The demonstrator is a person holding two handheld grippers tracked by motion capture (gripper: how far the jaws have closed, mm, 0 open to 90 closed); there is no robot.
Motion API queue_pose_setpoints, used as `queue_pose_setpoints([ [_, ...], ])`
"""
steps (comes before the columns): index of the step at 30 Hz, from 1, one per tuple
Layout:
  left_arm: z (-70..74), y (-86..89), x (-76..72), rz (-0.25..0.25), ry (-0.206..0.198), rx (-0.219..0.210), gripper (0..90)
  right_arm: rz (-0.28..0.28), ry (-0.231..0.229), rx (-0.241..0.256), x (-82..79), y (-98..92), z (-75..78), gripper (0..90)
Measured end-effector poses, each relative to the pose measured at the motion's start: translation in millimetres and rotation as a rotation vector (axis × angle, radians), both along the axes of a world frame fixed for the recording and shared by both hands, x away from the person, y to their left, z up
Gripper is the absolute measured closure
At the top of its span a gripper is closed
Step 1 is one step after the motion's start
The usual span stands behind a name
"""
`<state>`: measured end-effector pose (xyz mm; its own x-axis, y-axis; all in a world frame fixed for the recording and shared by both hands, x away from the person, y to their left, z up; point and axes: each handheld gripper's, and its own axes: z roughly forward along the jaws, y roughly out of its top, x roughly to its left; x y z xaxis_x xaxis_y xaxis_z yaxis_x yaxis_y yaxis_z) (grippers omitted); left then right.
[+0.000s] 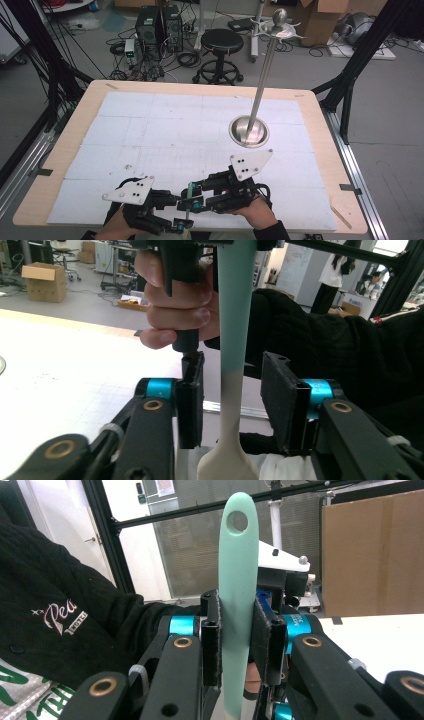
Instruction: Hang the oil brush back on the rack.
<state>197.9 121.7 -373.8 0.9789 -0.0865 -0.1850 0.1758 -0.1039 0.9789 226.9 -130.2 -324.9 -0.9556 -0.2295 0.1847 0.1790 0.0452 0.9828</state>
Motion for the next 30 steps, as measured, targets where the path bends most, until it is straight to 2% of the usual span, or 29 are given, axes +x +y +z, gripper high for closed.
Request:
queue_pose_setpoints([
  [15, -1.3, 3.0, 0.5, 0.009, -0.031, 0.008, 80.3, 0.007, 0.000, 0.006, -0.3, 2.5, -2.4, 76.2],
  [19, -1.2, 3.4, 1.1, 0.020, -0.030, 0.018, 80.9, 0.001, 0.012, 0.011, 0.5, 2.2, -4.4, 76.0],
  [21, -1.0, 3.8, 1.3, 0.045, -0.032, 0.022, 81.1, -0.010, 0.031, 0.006, 0.4, 2.3, -4.8, 74.2],
  [22, -0.9, 4.3, 1.8, 0.063, -0.033, 0.027, 81.1, -0.019, 0.050, 0.010, 0.9, 2.5, -5.2, 66.9],
  [23, -0.9, 5.0, 2.4, 0.084, -0.034, 0.033, 81.1, -0.045, 0.071, 0.013, 1.5, 2.5, -5.5, 55.7],
  [24, -1.0, 5.7, 3.4, 0.106, -0.035, 0.039, 81.2, -0.086, 0.093, 0.003, 1.8, 1.9, -5.9, 48.2],
  [25, -1.1, 6.4, 4.0, 0.131, -0.035, 0.046, 81.1, -0.123, 0.103, -0.011, 2.5, 1.2, -6.3, 43.8],
  [26, -1.1, 6.4, 4.0, 0.131, -0.035, 0.046, 81.1, -0.149, 0.111, -0.021, 3.2, 0.2, -6.9, 40.0],
  [27, -1.7, 7.4, 5.3, 0.191, -0.029, 0.066, 81.1, -0.185, 0.115, -0.029, 3.2, -0.6, -7.3, 36.4],
  [28, -1.7, 7.4, 5.3, 0.191, -0.029, 0.066, 81.1, -0.185, 0.115, -0.029, 3.2, -0.6, -7.3, 36.4],
  [29, -2.9, 8.1, 6.8, 0.251, -0.030, 0.082, 81.1, -0.268, 0.106, -0.050, 2.7, -1.5, -7.9, 30.4],
  [30, -2.9, 8.1, 6.8, 0.251, -0.030, 0.082, 81.1, -0.310, 0.098, -0.056, 1.9, -1.7, -7.8, 29.0],
])
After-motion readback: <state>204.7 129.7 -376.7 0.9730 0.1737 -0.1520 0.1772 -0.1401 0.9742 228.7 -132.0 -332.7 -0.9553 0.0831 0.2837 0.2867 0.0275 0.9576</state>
